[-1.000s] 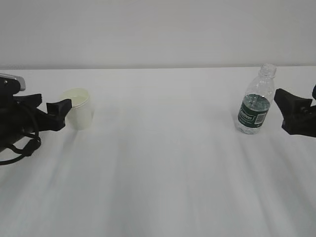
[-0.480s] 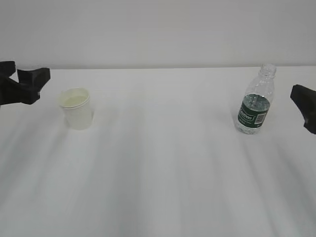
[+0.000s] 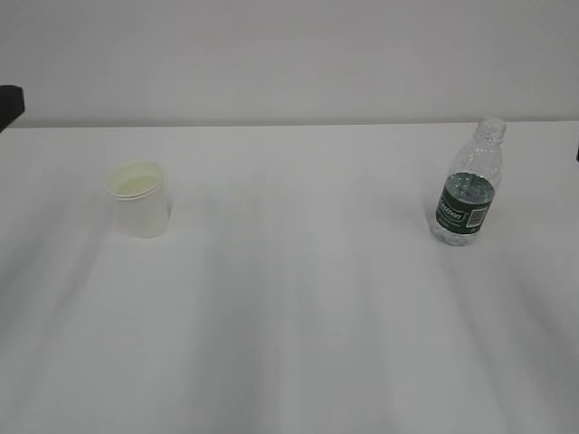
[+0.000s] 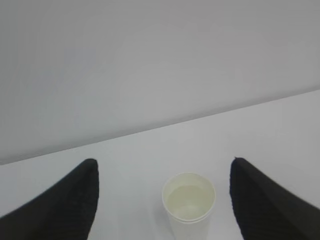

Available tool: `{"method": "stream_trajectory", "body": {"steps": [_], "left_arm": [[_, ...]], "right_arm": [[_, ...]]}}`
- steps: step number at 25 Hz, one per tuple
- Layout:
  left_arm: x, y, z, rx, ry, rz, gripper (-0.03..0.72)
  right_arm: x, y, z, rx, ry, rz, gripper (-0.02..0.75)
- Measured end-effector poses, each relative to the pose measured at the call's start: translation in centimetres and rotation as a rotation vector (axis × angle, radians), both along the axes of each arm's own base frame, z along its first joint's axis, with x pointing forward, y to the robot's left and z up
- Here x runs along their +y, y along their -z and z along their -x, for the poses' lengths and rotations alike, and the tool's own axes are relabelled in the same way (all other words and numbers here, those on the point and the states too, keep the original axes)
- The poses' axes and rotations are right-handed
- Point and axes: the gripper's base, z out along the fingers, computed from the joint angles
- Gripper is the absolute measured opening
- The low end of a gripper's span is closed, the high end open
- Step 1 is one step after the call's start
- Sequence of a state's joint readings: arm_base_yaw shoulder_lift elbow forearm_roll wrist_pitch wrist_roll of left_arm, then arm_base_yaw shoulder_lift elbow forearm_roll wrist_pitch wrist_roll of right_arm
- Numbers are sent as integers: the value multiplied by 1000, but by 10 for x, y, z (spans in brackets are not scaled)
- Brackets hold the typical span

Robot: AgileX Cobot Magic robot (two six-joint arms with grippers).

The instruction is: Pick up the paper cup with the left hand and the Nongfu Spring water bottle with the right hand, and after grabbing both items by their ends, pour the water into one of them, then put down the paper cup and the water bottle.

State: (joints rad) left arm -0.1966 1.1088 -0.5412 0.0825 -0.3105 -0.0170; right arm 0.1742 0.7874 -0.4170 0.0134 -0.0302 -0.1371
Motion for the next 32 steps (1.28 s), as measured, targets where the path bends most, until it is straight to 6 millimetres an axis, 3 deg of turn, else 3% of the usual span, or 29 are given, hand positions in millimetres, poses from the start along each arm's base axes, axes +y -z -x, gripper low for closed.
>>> {"method": "stream_trajectory", "body": {"steps": [7,12,18,24,32], "left_arm": [[10,-26,40,5,-17,-10,587],[16,-33,67,49,-31,-24,586],[23,-35,95,112,-47,-38,586],[31,-33,126,175,-64,-50,585],[41,-23,164,296,-86,-71,584]], "right_arm": [[-4,-20,22,82,-4,14,592],[-10,-28,37,196,31,52,589],[-28,-32,61,283,188,93,575],[-35,-37,92,245,218,46,573],[-40,-27,130,318,225,12,543]]}}
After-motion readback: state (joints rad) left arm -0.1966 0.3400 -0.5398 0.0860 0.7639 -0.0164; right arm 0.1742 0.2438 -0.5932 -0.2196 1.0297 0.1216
